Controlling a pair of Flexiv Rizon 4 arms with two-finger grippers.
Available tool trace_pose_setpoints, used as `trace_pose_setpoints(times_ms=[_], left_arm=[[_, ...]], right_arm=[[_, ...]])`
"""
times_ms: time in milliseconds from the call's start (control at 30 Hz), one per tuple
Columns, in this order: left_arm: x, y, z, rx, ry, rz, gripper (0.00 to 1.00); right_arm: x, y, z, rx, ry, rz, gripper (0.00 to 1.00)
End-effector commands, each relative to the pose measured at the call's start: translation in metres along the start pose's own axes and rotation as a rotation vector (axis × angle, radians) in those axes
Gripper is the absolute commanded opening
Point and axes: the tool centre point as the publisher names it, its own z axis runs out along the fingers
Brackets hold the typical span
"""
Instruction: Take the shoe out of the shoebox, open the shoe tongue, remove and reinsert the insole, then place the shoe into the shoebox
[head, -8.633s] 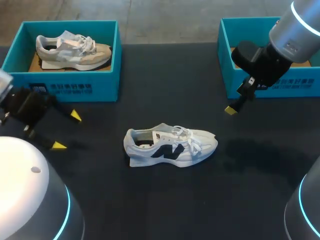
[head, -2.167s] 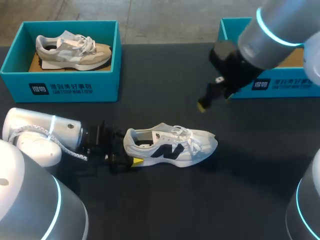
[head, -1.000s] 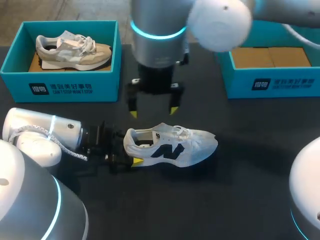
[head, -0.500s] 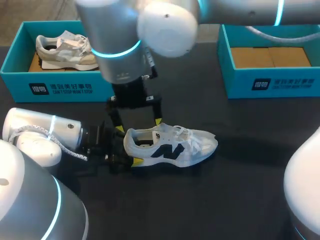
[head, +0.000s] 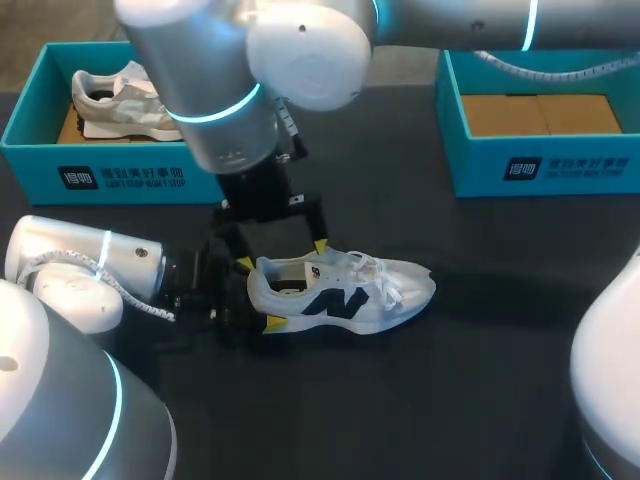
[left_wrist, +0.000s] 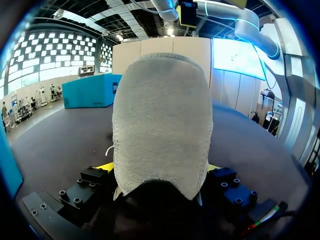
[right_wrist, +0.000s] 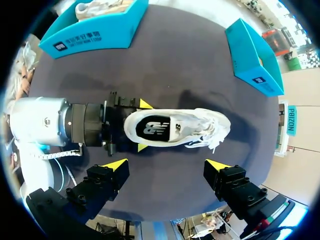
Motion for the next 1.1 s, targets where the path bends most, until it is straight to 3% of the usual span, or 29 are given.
trace_pose_setpoints(times_ms=[33,467,700,1100], left_arm=[[-0.002,0.004,0.003,-0.003,0.001,0.0,0.0],[-0.002,0.004,0.003,-0.003,0.001,0.0,0.0],[-0.002,0.004,0.003,-0.003,0.001,0.0,0.0],[-0.002,0.004,0.003,-0.003,0.001,0.0,0.0]], right_arm=[[-0.004,-0.001,0.001,-0.001,0.011,0.0,1.0],[-0.004,-0.001,0.001,-0.001,0.011,0.0,1.0],[-0.014,0.016,0.009,-0.051,-0.013,0.057,1.0],[-0.025,0.029,0.046,-0.055,-0.094,0.086,1.0]])
